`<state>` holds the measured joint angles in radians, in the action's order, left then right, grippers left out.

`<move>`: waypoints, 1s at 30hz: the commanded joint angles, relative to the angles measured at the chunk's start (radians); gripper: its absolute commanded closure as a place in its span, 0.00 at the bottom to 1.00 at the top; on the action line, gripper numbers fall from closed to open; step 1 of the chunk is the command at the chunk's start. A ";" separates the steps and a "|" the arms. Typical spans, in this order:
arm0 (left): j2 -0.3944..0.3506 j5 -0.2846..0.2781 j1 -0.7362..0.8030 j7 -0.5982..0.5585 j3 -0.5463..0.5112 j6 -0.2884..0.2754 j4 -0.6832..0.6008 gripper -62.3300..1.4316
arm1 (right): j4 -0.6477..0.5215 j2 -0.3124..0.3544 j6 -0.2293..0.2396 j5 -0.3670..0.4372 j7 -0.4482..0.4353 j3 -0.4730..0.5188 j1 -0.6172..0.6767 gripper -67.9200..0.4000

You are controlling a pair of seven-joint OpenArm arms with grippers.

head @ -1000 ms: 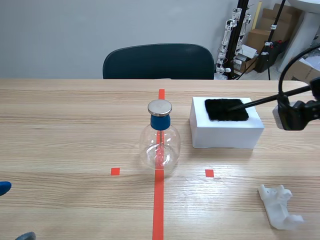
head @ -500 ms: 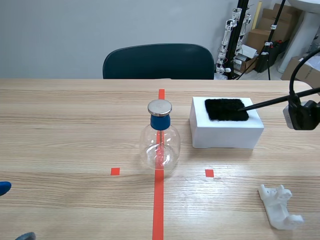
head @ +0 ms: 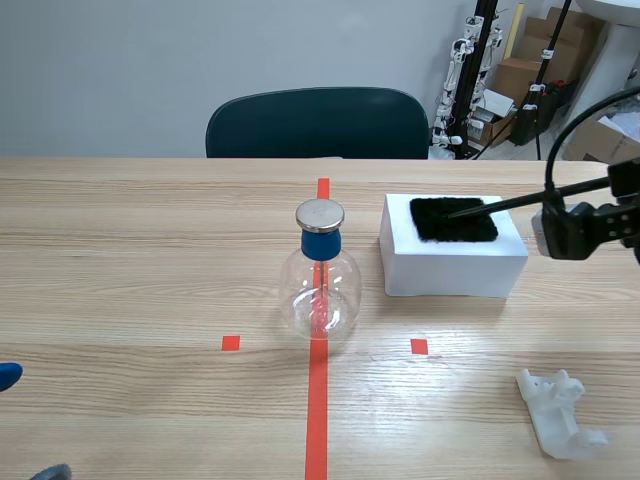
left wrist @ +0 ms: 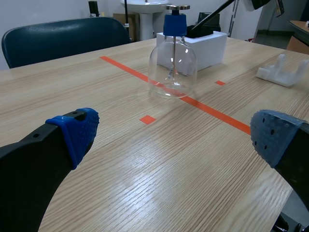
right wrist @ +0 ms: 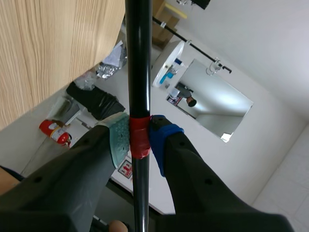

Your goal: Do the electroscope experiment. rub the rod on the fur

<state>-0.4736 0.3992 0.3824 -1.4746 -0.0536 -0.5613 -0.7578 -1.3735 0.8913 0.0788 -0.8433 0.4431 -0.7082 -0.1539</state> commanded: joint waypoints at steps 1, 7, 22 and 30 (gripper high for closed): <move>-0.006 -0.013 0.000 -0.017 -0.001 -0.002 -0.009 0.00 | -0.009 0.045 -0.003 -0.004 0.002 0.008 -0.006 0.96; -0.006 -0.013 0.000 -0.017 -0.001 -0.002 -0.009 0.00 | -0.009 -0.019 -0.003 -0.025 0.004 0.008 -0.027 0.96; -0.006 -0.013 0.000 -0.017 -0.001 -0.002 -0.009 0.00 | -0.008 0.045 -0.003 0.021 0.001 0.008 -0.024 0.96; -0.006 -0.013 0.000 -0.017 -0.001 -0.002 -0.009 0.00 | -0.008 -0.064 -0.003 -0.056 0.011 0.008 -0.026 0.96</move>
<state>-0.4736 0.3992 0.3824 -1.4742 -0.0536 -0.5613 -0.7578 -1.3735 0.8165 0.0826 -0.8860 0.4465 -0.7082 -0.1631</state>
